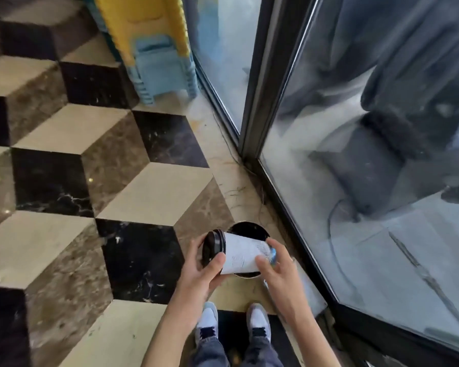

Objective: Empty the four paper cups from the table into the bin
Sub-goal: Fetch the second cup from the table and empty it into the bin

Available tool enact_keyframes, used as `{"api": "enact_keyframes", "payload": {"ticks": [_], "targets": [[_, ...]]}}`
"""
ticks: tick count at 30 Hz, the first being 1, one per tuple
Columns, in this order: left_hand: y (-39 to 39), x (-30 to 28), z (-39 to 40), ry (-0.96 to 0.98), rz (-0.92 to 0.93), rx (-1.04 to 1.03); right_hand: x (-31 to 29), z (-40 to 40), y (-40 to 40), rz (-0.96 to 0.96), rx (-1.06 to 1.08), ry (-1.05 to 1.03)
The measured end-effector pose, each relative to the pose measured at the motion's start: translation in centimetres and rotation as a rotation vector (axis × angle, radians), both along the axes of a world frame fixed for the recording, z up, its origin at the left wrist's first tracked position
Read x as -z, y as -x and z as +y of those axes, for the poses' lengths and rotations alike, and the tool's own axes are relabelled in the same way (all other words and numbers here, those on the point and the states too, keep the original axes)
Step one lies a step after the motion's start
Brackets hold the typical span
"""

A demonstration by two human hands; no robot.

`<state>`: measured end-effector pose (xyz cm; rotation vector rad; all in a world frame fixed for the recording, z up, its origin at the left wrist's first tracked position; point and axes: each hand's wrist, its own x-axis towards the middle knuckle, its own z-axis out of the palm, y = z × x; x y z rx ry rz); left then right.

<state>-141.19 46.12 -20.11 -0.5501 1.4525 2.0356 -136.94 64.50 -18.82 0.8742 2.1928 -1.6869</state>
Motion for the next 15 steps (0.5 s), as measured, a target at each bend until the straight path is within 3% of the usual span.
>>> {"api": "enact_keyframes", "payload": {"ticks": [9,15], "targets": [[1.1,23.5,3.1,0.037,-0.206,0.007,23.4,4.0,2.1,-0.168,-0.052,-0.011],[0.5,31.7,4.7,0.057,-0.322,0.013,31.7,5.3,1.7,-0.237,-0.055,-0.016]]}}
